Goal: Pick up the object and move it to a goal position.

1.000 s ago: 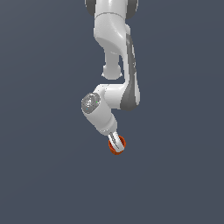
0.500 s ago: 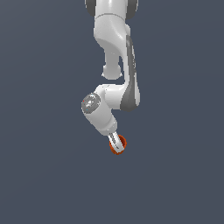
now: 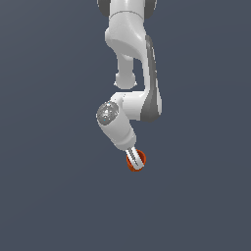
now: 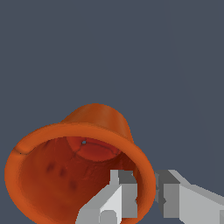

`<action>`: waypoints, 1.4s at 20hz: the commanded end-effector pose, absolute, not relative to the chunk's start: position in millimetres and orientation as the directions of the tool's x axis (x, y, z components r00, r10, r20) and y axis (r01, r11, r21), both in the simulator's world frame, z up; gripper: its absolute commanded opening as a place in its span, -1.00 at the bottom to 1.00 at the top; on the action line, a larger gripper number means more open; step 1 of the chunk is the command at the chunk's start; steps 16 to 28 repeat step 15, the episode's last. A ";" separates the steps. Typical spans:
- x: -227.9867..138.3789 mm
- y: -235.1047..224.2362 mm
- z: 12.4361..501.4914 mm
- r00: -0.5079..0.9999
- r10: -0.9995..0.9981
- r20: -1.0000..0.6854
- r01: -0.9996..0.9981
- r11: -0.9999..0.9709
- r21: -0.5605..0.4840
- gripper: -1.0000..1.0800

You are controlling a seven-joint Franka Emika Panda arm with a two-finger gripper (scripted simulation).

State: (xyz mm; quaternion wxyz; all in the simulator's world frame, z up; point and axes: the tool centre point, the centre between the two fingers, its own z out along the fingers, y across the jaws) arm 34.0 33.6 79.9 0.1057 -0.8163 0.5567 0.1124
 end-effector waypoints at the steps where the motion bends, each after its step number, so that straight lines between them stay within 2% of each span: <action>1: 34.9 49.1 90.9 0.357 -0.884 -0.301 -0.932 -0.360 -0.050 -1.00; 11: 36.6 105.5 127.9 0.358 -0.884 -0.301 -0.932 -0.360 -0.050 -1.00; 28: 38.0 108.0 129.2 0.358 -0.884 -0.302 -0.931 -0.360 -0.050 -1.00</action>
